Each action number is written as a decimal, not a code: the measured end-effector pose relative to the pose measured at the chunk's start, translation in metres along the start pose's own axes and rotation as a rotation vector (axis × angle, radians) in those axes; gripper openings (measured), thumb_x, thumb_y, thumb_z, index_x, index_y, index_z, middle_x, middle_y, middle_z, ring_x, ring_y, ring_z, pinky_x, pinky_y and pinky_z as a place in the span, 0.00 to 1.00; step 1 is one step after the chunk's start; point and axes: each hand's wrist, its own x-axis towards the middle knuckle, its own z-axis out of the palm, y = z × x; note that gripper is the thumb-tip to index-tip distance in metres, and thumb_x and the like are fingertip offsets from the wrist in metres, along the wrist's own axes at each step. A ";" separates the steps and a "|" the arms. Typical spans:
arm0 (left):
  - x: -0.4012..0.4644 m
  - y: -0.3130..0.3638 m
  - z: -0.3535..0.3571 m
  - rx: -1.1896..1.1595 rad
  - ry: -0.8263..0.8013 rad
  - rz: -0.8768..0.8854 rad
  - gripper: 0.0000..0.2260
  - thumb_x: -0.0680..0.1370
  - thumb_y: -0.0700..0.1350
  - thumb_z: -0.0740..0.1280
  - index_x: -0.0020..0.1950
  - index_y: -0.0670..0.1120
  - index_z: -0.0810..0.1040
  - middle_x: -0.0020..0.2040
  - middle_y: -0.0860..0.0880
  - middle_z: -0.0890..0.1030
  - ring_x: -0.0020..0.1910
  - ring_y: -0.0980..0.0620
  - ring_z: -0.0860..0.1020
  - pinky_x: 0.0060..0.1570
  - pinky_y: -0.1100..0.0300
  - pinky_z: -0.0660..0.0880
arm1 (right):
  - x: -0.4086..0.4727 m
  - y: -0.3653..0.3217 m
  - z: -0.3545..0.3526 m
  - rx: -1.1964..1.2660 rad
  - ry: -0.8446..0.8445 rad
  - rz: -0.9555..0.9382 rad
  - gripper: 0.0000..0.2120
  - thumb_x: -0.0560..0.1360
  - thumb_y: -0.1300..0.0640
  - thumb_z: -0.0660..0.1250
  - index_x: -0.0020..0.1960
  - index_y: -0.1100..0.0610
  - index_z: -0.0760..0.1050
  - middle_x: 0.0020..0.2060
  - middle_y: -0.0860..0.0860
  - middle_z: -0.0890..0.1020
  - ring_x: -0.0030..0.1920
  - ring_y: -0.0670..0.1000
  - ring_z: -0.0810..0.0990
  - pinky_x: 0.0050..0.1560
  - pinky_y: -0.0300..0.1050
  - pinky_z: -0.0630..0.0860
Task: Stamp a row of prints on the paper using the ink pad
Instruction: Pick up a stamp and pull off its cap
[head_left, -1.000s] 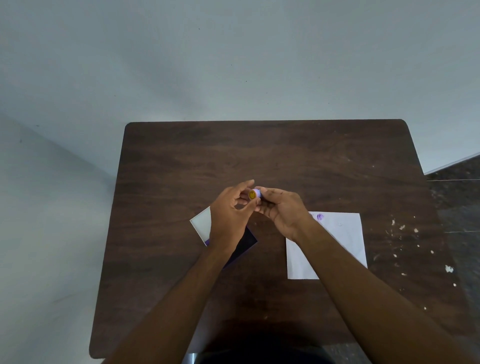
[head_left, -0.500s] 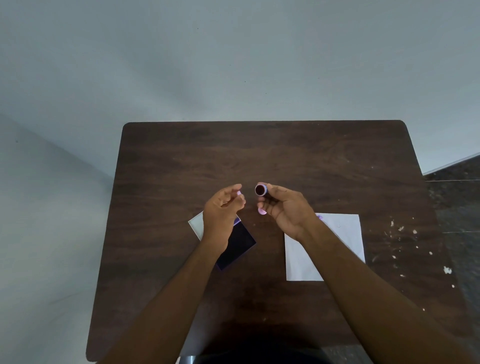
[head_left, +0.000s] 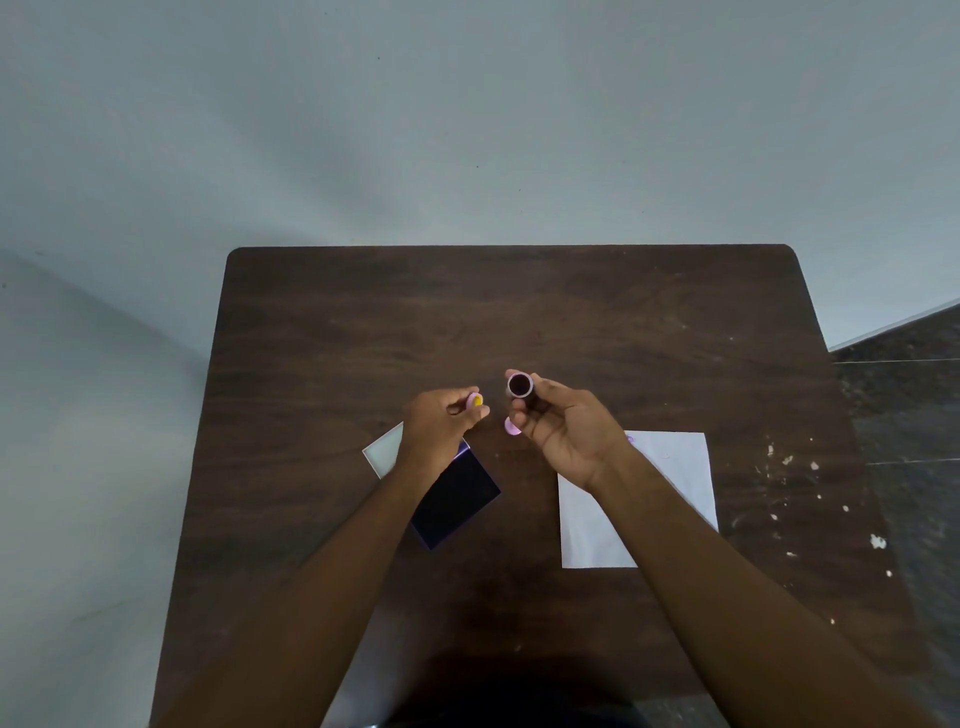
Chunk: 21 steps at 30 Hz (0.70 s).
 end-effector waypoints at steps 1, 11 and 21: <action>0.001 0.000 0.001 0.025 0.004 0.010 0.14 0.75 0.46 0.73 0.59 0.45 0.82 0.51 0.51 0.85 0.49 0.59 0.82 0.53 0.62 0.78 | 0.000 -0.001 0.000 0.003 -0.001 -0.006 0.15 0.80 0.62 0.59 0.62 0.69 0.75 0.45 0.59 0.79 0.39 0.51 0.77 0.45 0.46 0.77; 0.007 0.002 0.014 0.368 0.161 0.112 0.11 0.78 0.44 0.68 0.59 0.44 0.82 0.56 0.47 0.83 0.55 0.51 0.80 0.53 0.67 0.67 | -0.001 -0.005 -0.006 0.007 0.073 -0.011 0.13 0.80 0.62 0.61 0.60 0.67 0.77 0.48 0.61 0.82 0.41 0.53 0.81 0.46 0.46 0.82; 0.005 0.006 0.013 0.295 0.151 0.245 0.08 0.76 0.42 0.70 0.54 0.45 0.84 0.50 0.49 0.84 0.49 0.54 0.80 0.52 0.63 0.75 | -0.004 -0.010 -0.003 0.011 0.080 -0.034 0.11 0.80 0.62 0.61 0.55 0.67 0.79 0.44 0.61 0.81 0.41 0.54 0.77 0.45 0.46 0.81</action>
